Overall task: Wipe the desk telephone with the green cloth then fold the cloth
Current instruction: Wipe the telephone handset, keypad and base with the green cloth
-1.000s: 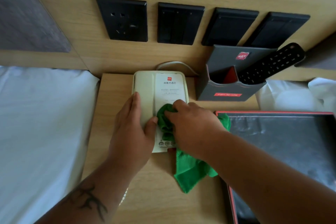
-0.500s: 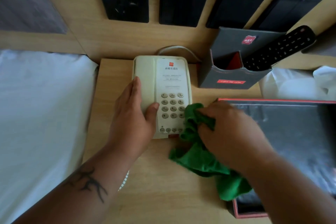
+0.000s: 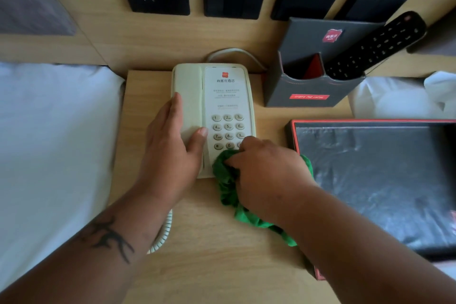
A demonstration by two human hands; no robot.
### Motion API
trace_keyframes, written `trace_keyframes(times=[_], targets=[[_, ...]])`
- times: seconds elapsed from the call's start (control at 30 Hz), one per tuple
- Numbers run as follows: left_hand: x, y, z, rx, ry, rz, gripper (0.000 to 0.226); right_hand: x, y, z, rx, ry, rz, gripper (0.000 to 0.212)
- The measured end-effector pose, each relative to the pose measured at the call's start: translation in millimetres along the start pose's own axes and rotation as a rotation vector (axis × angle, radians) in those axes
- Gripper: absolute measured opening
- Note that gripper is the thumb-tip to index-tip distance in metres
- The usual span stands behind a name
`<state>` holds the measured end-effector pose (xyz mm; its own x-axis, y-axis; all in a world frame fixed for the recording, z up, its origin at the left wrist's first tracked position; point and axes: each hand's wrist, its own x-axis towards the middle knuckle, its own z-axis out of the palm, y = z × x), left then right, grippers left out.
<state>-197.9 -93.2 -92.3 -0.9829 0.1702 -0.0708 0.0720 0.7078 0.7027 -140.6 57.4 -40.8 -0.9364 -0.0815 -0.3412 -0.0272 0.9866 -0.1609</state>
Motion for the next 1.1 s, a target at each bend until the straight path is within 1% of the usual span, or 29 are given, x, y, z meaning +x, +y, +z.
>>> trace_keyframes(times=[0.03, 0.17, 0.3, 0.4, 0.47, 0.53, 0.63, 0.67, 0.83, 0.87, 0.97, 1.0, 1.1], targets=[[0.2, -0.8, 0.3, -0.007, 0.001, 0.003, 0.077, 0.5, 2.7, -4.5, 0.016, 0.005, -0.006, 0.033], [2.4, -4.3, 2.3, -0.066, 0.023, -0.016, 0.077, 18.0, -8.6, -3.7, 0.000, 0.112, -0.061, 0.038], [4.5, -6.0, 3.6, -0.135, 0.079, -0.037, 0.080, 21.2, -13.2, 3.3, -0.067, 0.040, -0.129, 0.039], [2.8, -3.4, 3.3, -0.152, 0.075, -0.053, 0.080, 7.9, -8.7, 3.7, -0.104, 0.009, -0.209, 0.040], [2.8, -2.8, 2.3, -0.165, 0.073, -0.053, 0.080, 6.4, -9.2, -1.3, -0.104, -0.016, -0.228, 0.038], [3.7, -3.3, 2.7, -0.183, 0.067, -0.046, 0.080, 10.2, -10.5, -5.0, -0.074, -0.023, -0.198, 0.036], [5.2, -5.5, 3.2, -0.179, 0.074, -0.044, 0.080, 14.8, -14.5, -2.5, -0.035, 0.077, -0.093, 0.037], [5.4, -5.8, 3.6, -0.177, 0.076, -0.045, 0.080, 13.2, -17.4, 1.2, -0.030, 0.083, -0.077, 0.037], [4.5, -6.7, 4.6, -0.190, 0.065, -0.049, 0.081, -15.4, -20.8, 15.6, -0.012, -0.014, -0.113, 0.033], [5.0, -7.8, 4.6, -0.191, 0.068, -0.043, 0.081, -19.0, -15.2, 15.8, 0.006, -0.013, -0.076, 0.033], [4.2, -9.6, 6.1, -0.205, 0.078, -0.027, 0.084, -23.0, 3.0, 12.4, 0.077, 0.020, 0.139, 0.036], [3.0, -9.9, 5.6, -0.203, 0.076, -0.029, 0.087, -23.0, 5.9, 11.6, 0.097, 0.021, 0.181, 0.036], [-7.1, -10.2, 3.5, -0.201, 0.043, -0.034, 0.101, -22.6, 11.4, 6.0, 0.182, 0.028, 0.214, 0.035]])
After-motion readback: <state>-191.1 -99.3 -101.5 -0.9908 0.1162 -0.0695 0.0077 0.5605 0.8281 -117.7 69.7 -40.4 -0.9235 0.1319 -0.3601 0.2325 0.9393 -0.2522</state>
